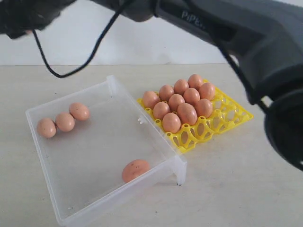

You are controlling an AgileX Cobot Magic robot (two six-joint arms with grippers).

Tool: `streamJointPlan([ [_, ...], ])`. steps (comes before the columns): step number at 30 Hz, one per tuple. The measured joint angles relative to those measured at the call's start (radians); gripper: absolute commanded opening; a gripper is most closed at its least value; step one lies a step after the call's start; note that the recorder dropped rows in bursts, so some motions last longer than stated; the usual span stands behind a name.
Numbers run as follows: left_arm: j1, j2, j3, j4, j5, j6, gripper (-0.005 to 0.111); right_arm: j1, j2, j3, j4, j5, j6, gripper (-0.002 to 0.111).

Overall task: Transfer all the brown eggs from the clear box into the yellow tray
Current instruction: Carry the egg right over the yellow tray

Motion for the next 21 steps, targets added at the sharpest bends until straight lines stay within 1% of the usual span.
streamJointPlan([
  [3, 0.0, 0.0, 0.0, 0.0, 0.0, 0.0, -0.004, 0.034, -0.062, -0.004, -0.038, -0.022, 0.073, 0.0],
  [6, 0.0, 0.0, 0.0, 0.0, 0.0, 0.0, -0.004, 0.042, -0.098, -0.004, -0.067, -0.008, 0.098, 0.0],
  [8, 0.0, 0.0, 0.0, 0.0, 0.0, 0.0, -0.004, 0.042, -0.118, 0.008, -0.119, 0.001, 0.119, 0.0],
  [11, 0.0, 0.0, 0.0, 0.0, 0.0, 0.0, -0.004, 0.036, -0.182, 0.125, -0.26, -0.016, 0.255, 0.0],
  [13, 0.0, 0.0, 0.0, 0.0, 0.0, 0.0, -0.004, 0.029, -0.247, 0.289, -0.38, -0.096, 0.418, 0.0],
  [14, 0.0, 0.0, 0.0, 0.0, 0.0, 0.0, -0.004, 0.025, -0.292, 0.396, -0.459, -0.164, 0.514, 0.0],
  [15, 0.0, 0.0, 0.0, 0.0, 0.0, 0.0, -0.004, 0.02, -0.384, 0.611, -0.628, -0.324, 0.704, 0.0],
  [16, 0.0, 0.0, 0.0, 0.0, 0.0, 0.0, -0.004, 0.013, -0.437, 0.729, -0.711, -0.426, 0.808, 0.0],
  [17, 0.0, 0.0, 0.0, 0.0, 0.0, 0.0, -0.004, -0.003, -0.53, 0.918, -0.812, -0.582, 0.942, 0.0],
  [18, 0.0, 0.0, 0.0, 0.0, 0.0, 0.0, -0.004, -0.017, -0.579, 1.008, -0.841, -0.64, 0.98, 0.0],
  [19, 0.0, 0.0, 0.0, 0.0, 0.0, 0.0, -0.004, -0.066, -0.665, 1.157, -0.872, -0.697, 1.005, 0.0],
  [20, 0.0, 0.0, 0.0, 0.0, 0.0, 0.0, -0.004, -0.106, -0.701, 1.219, -0.883, -0.713, 1.008, 0.0],
  [21, 0.0, 0.0, 0.0, 0.0, 0.0, 0.0, -0.004, -0.203, -0.751, 1.307, -0.894, -0.724, 1.004, 0.0],
])
